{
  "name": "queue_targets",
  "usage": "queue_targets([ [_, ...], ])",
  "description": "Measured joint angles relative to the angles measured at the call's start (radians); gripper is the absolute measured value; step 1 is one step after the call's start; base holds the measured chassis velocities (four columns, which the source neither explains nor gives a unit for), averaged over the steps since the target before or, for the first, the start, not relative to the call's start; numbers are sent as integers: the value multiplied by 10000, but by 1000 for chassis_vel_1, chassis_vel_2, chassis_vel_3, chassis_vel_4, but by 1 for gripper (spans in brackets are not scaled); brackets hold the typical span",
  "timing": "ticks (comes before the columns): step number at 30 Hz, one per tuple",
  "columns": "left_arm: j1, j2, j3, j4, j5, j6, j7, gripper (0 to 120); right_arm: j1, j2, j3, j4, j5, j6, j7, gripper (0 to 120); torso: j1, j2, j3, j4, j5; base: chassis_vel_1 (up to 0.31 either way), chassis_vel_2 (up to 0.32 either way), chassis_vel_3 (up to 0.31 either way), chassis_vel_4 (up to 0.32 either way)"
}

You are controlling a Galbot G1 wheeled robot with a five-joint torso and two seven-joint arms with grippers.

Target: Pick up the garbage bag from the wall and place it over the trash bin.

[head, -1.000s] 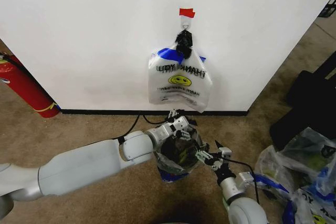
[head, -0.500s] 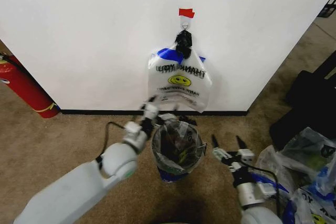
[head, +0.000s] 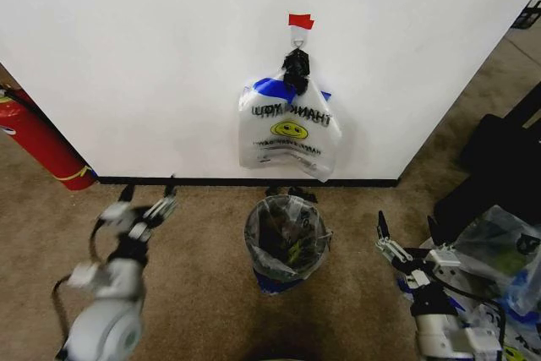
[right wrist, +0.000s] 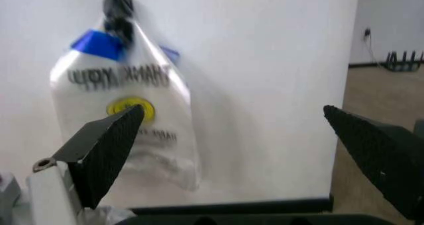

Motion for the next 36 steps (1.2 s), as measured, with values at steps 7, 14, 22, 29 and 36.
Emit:
queue_targets([
  [7, 21, -1141, -482, -205, 1316, -296, 550, 100, -111, 268, -318, 286, -1134, 66, 303, 100, 1, -1, 2, -7, 0, 0, 0, 0, 0],
  [14, 9, -1030, -167, -102, 2395, -575, 663, 100, -196, 333, -445, 162, -1411, 277, 374, 100, 1, -2, 2, -7, 0, 0, 0, 0, 0],
  [22, -61, -1176, 240, -238, 2733, -418, 564, 100, -222, 407, -740, 75, -1760, 308, 474, 100, 2, -2, 2, -6, -1, 0, 0, 0, 0],
  [29, 18, -1169, 280, -229, 2875, -413, 484, 100, -95, 418, -854, -143, -1926, 249, 553, 100, 2, -2, 2, -6, 0, 0, 0, 0, 0],
  [36, 51, -1091, 370, -246, 2898, -248, 350, 100, -81, 380, -987, -216, -1817, -127, 788, 100, 2, -2, 2, -6, -1, 0, 0, 0, 0],
])
